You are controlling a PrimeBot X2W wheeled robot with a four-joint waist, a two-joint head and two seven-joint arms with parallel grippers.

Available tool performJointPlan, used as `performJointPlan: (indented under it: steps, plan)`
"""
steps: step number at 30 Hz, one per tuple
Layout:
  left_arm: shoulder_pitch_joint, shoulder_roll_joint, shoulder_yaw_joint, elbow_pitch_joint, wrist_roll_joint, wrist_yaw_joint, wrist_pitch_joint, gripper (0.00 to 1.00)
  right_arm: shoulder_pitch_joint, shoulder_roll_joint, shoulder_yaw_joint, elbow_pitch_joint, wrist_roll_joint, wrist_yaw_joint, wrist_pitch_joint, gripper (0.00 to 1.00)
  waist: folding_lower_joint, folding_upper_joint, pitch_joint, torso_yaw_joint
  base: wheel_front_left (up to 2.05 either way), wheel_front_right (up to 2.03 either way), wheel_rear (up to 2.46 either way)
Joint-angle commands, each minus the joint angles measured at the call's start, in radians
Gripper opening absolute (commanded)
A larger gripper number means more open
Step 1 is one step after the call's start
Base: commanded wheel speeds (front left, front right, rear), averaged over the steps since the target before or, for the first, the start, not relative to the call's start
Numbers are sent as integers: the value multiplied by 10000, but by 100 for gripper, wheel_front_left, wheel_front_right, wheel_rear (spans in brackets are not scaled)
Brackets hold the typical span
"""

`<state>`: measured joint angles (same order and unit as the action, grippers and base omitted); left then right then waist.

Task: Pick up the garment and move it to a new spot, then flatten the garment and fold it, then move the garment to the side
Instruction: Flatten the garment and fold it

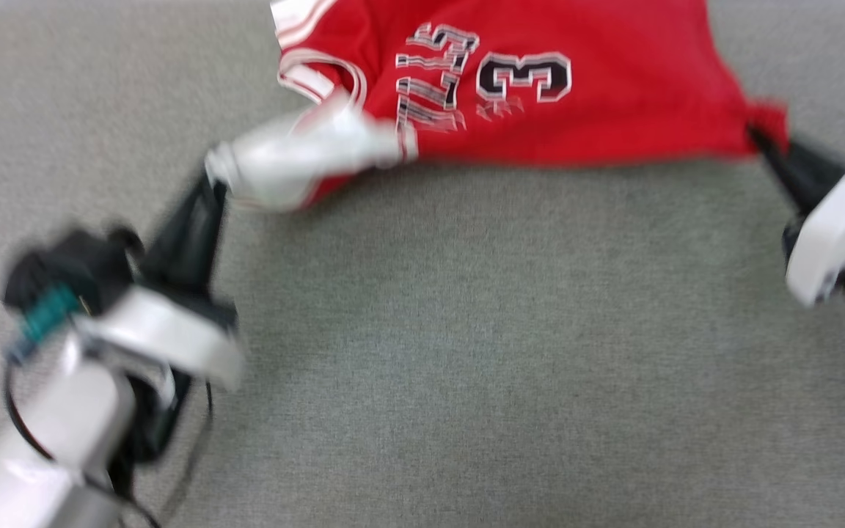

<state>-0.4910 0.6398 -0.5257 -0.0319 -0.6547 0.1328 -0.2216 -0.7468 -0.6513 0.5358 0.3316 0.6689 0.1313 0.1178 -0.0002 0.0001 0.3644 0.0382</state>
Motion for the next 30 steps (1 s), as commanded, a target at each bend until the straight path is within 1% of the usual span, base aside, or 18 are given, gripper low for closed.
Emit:
performJointPlan:
  steps: [1,3,5,7,11,17,19,23,30]
  plan:
    - [414,-12,-83,-156,-102,86,24,0,390,-11,-100,-104,-15,-12,20,0,2,-1,-419,-45,0,0,0]
    - [1099,-38,-225,-288,-323,145,32,0,1125,-38,-186,-198,-95,-12,109,0,2,-1,-738,5,0,0,0]
    - [1674,59,-343,-234,-405,228,66,0,1805,-21,-325,-284,-83,-12,228,0,2,-1,-1024,65,0,0,0]
    - [2175,-16,-430,-184,-617,280,87,0,2407,6,-454,-369,-156,-14,268,0,2,-1,-1313,87,0,0,0]
    - [3138,-58,-700,-75,-1030,270,180,0,3581,115,-618,-489,-227,-12,426,0,2,-1,-1880,122,0,0,0]
    - [4790,-96,-957,62,-1815,352,299,0,5005,220,-875,-687,-324,-12,604,0,2,-1,-2612,41,0,0,0]
    - [5321,-150,-1029,64,-2106,313,307,0,5454,255,-948,-731,-292,-12,682,0,2,-1,-2811,28,0,0,0]
    - [6238,-179,-1139,68,-2576,304,297,0,6340,171,-1135,-865,-195,-14,795,0,2,-1,-3189,25,0,0,0]
    - [7298,-85,-1309,-37,-3199,249,511,0,7785,87,-1632,-1203,-106,-14,915,0,2,-1,-3604,51,0,0,0]
